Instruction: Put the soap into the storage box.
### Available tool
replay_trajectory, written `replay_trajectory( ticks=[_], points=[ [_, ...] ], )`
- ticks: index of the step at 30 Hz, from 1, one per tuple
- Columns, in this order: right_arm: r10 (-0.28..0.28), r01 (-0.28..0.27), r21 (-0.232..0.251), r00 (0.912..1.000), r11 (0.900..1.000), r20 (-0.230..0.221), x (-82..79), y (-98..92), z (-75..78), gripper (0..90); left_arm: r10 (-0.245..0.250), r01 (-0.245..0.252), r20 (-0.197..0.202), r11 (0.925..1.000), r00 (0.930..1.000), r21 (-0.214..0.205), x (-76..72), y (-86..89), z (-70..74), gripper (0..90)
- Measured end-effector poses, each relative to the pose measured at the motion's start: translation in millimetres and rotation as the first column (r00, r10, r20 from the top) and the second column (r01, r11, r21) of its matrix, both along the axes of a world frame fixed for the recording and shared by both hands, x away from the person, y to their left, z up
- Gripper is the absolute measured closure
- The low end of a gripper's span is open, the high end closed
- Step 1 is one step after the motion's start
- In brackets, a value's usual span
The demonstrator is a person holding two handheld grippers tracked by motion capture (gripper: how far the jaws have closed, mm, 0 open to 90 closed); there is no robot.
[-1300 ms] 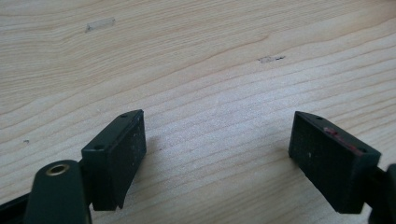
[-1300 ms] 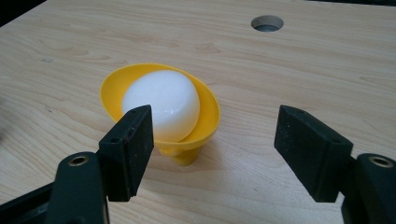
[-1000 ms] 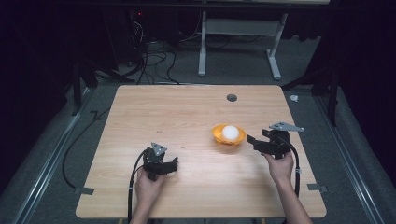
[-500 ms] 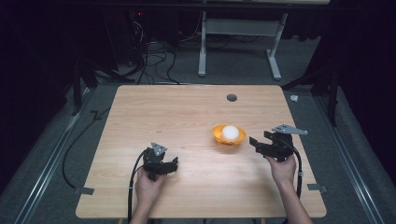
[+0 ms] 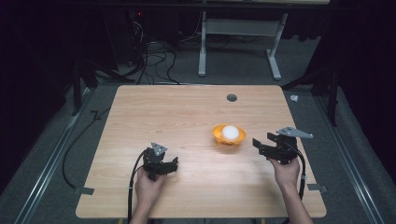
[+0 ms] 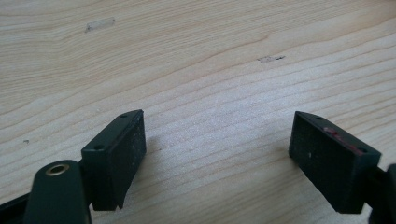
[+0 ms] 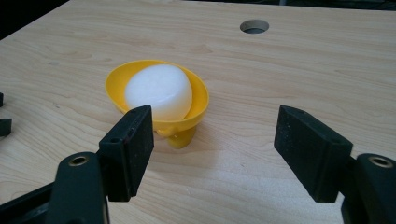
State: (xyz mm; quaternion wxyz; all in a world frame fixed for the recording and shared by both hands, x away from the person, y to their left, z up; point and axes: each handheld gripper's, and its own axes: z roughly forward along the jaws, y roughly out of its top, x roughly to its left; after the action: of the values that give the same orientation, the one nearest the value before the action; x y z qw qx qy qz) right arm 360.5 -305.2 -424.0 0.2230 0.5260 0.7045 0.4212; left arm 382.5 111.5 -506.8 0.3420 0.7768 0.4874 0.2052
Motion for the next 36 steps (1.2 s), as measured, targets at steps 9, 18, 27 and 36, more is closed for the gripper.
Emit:
replay_trajectory(
  ticks=[9,18,27,36],
  points=[
    [-0.013,0.013,0.011,0.9998,0.9999,0.013,-7.3,-5.8,3.0,29.1,0.0,0.0,0.0,1.0,1.0,0.0,0.0,0.0,0.0,19.3],
    [-0.018,0.018,0.023,0.9996,0.9996,0.02,-17.6,-12.3,3.4,29.1,0.0,0.0,0.0,1.0,1.0,0.0,0.0,0.0,0.0,19.3],
    [-0.026,0.026,0.03,0.9995,0.9992,0.018,-26.8,-16.6,1.1,29.2,0.0,0.0,0.0,1.0,1.0,0.0,0.0,0.0,0.0,19.3],
    [-0.033,0.033,0.033,0.9993,0.9989,0.014,-34.5,-19.2,-3.0,29.2,0.0,0.0,0.0,1.0,1.0,0.0,-0.1,0.0,0.0,19.3]
  ],
)
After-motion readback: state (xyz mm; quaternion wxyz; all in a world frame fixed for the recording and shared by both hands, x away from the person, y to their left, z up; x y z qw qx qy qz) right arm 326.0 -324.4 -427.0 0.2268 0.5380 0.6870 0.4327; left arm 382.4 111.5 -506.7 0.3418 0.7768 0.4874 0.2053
